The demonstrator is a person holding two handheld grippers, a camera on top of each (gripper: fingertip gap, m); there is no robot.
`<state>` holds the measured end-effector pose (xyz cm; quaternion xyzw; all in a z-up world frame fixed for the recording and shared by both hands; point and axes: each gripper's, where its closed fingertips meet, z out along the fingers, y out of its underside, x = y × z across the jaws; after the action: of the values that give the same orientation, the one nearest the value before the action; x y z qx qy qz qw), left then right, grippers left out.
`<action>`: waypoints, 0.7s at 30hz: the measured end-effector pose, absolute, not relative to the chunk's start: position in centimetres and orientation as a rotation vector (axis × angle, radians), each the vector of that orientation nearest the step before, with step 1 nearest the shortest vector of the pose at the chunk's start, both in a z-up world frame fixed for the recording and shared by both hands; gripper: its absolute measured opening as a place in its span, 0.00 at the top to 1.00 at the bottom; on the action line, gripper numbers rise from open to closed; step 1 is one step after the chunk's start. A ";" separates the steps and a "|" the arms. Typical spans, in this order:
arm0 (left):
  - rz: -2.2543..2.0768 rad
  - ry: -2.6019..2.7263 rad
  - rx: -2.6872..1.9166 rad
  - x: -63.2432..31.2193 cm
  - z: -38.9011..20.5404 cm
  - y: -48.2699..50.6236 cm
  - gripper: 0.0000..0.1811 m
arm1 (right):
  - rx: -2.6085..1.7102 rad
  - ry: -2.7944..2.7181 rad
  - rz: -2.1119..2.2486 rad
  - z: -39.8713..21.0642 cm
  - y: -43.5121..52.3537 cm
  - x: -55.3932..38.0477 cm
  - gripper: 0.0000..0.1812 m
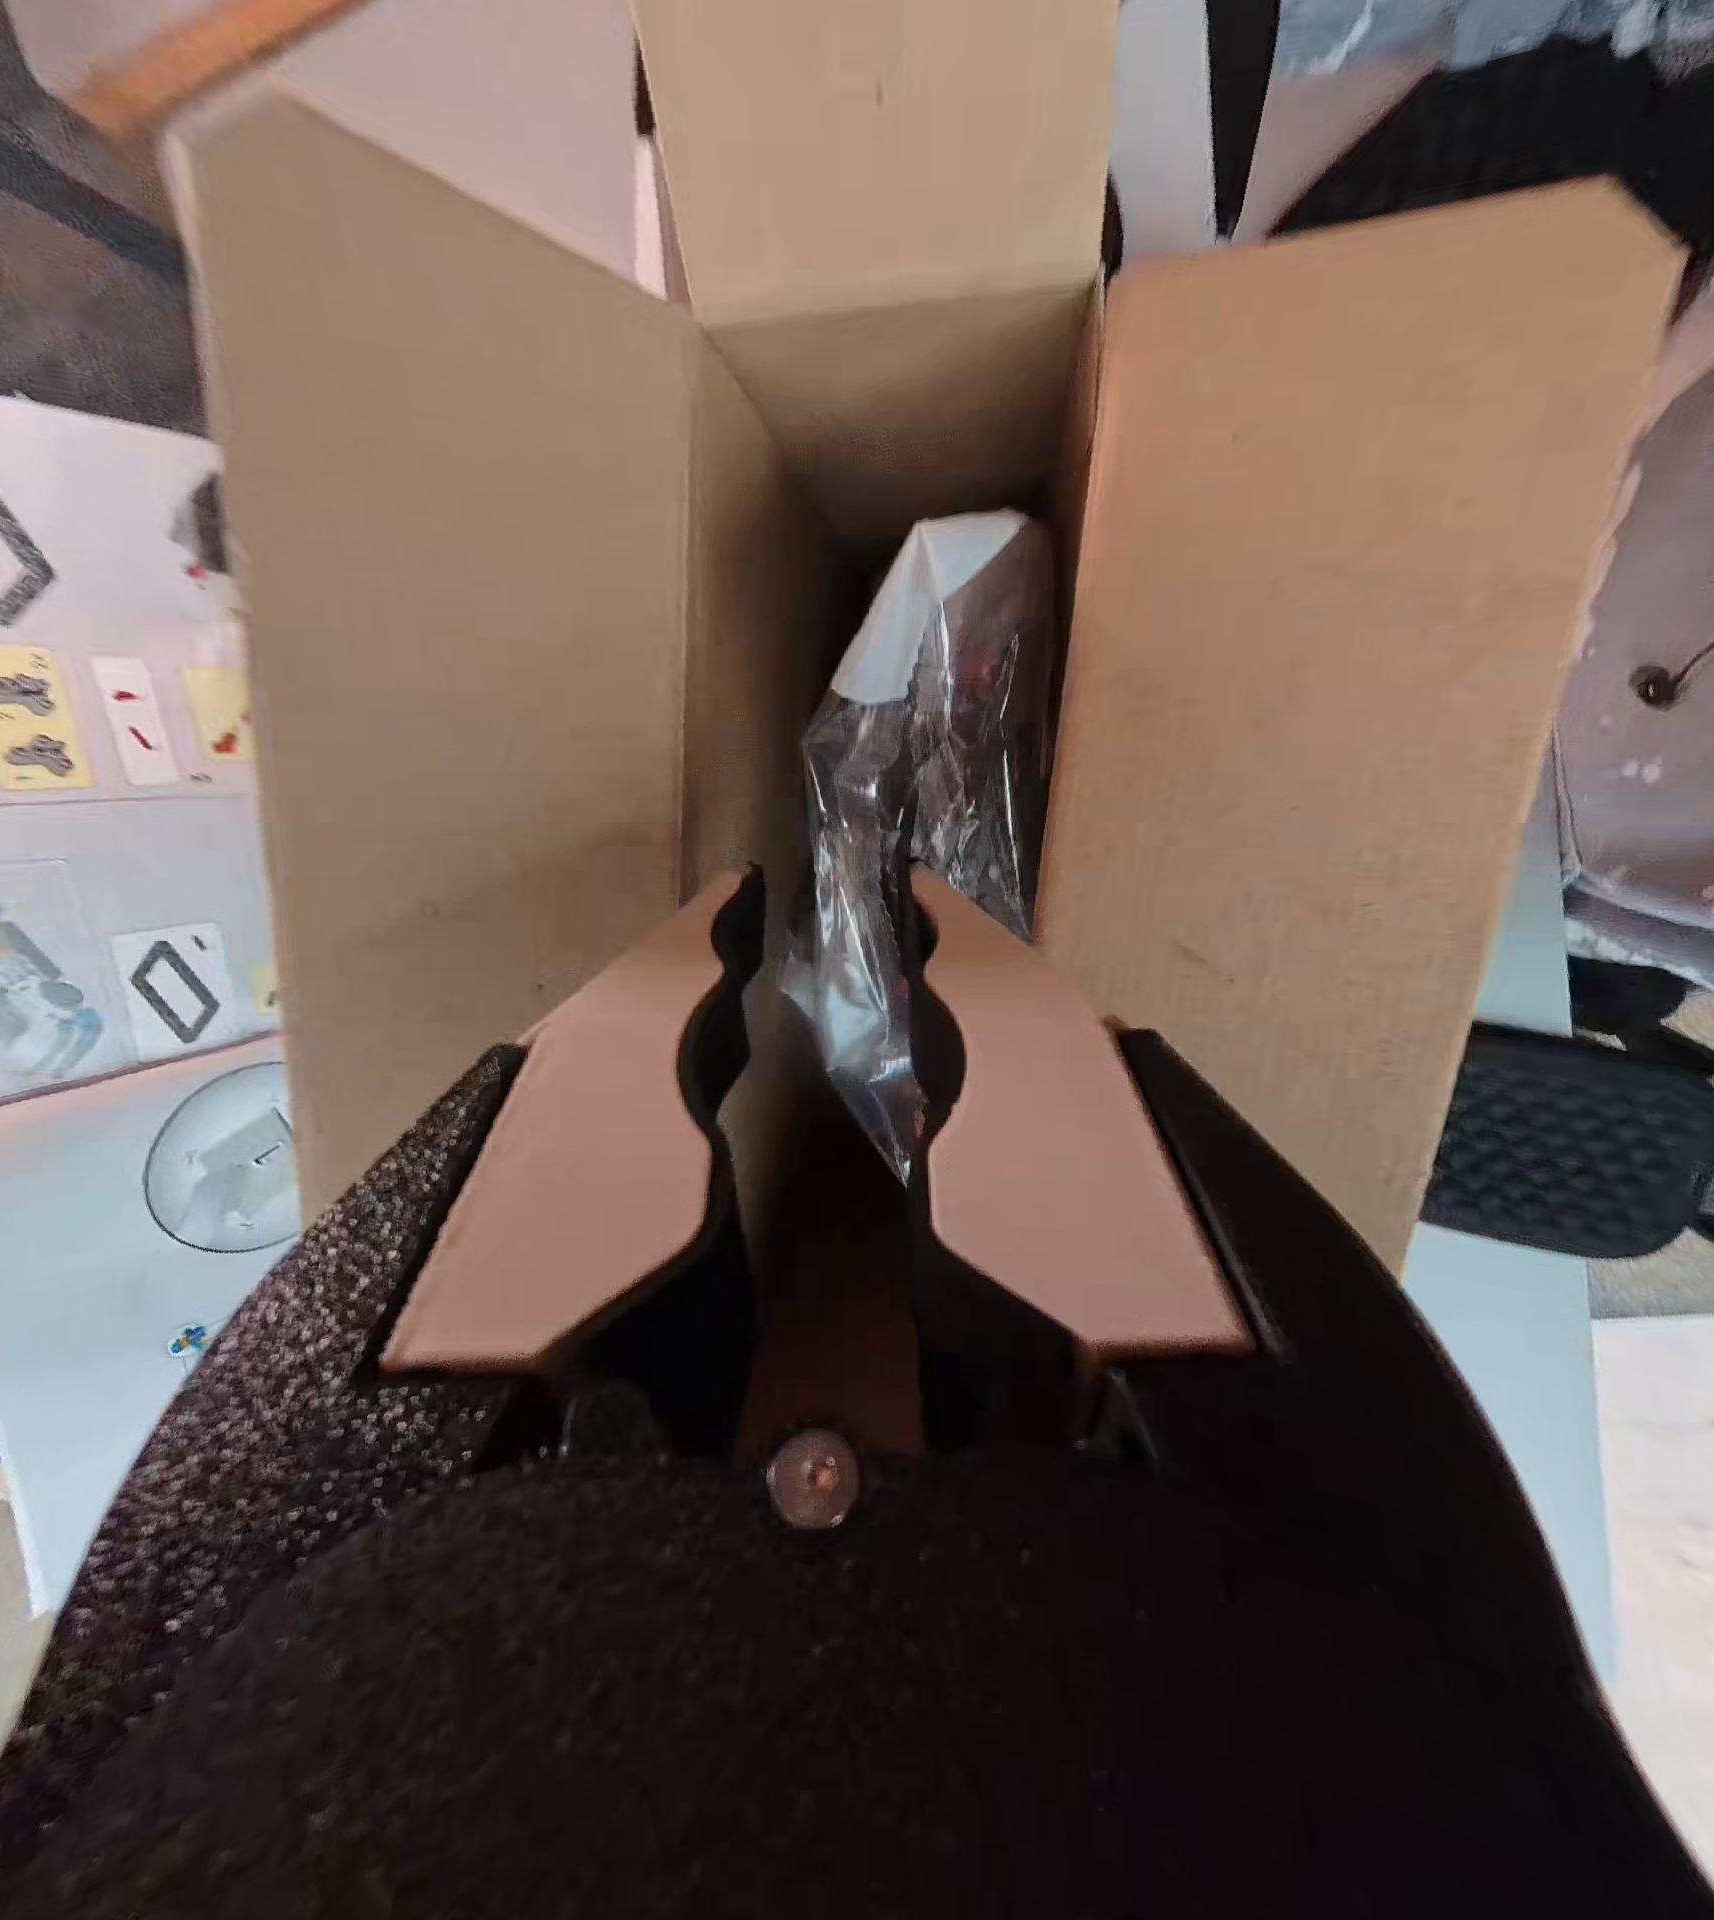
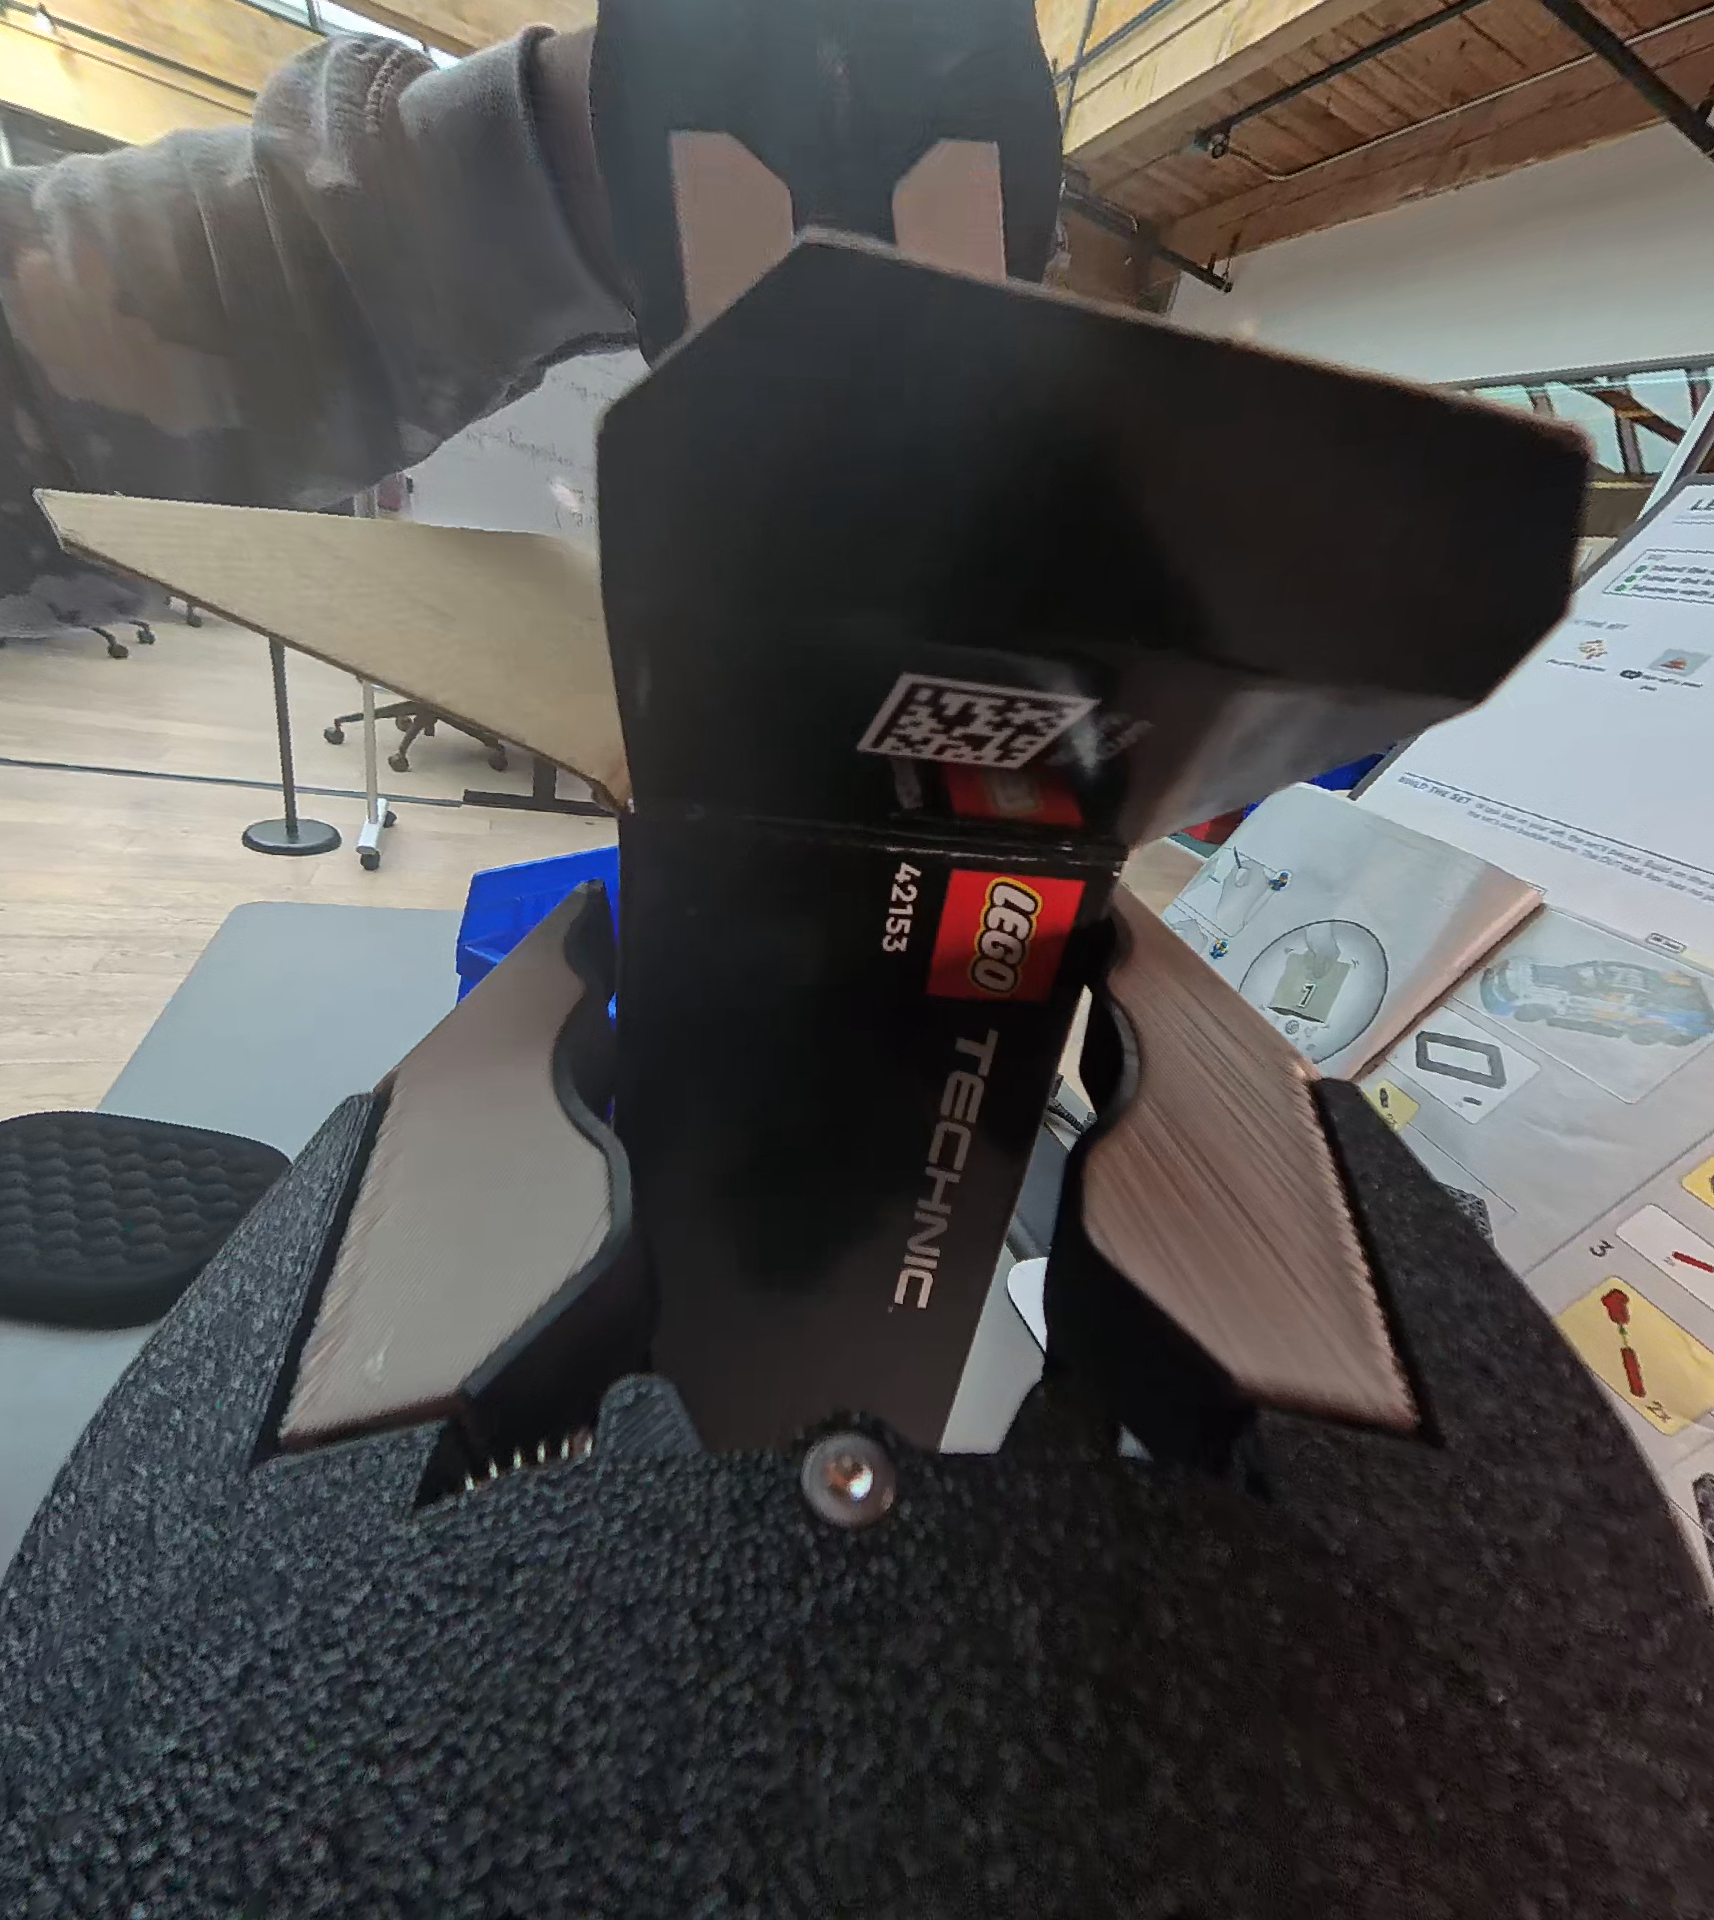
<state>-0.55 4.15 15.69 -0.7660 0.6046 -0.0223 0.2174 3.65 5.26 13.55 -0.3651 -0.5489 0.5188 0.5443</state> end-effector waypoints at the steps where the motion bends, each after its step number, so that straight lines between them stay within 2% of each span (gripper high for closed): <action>1: -0.061 1.670 -2.070 -0.1 16.3 3.9 0.87 | -0.865 -1.307 1.228 13.6 5.2 3.6 0.50; 3: -0.075 1.685 -1.977 1.0 16.4 3.5 0.88 | -0.868 -1.307 1.227 13.6 5.2 3.5 0.50; 5: -0.114 1.672 -1.970 2.3 15.2 3.5 0.97 | -0.869 -1.302 1.230 13.6 5.1 3.3 0.50; 9: -0.157 1.688 -2.189 3.4 9.8 4.4 1.00 | -0.840 -1.341 1.225 13.5 3.8 3.3 0.50; 13: -0.234 1.824 -2.155 4.0 10.7 3.5 1.00 | -0.865 -1.332 1.172 13.4 4.0 3.3 0.50; 14: -0.235 1.778 -2.158 3.8 11.4 3.9 1.00 | -0.879 -1.332 1.159 13.3 4.2 3.3 0.50; 17: -0.210 1.592 -2.025 3.2 15.6 4.2 0.91 | -0.895 -1.322 1.126 13.2 4.7 3.4 0.49; 21: -0.095 1.161 -1.592 -2.0 25.6 2.4 0.85 | -0.869 -1.192 0.955 14.1 6.4 4.5 0.50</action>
<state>-2.00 2.37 25.58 -0.6729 0.4909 -0.0403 0.5519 4.49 6.42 14.06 -0.3807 -0.5222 0.4184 0.6383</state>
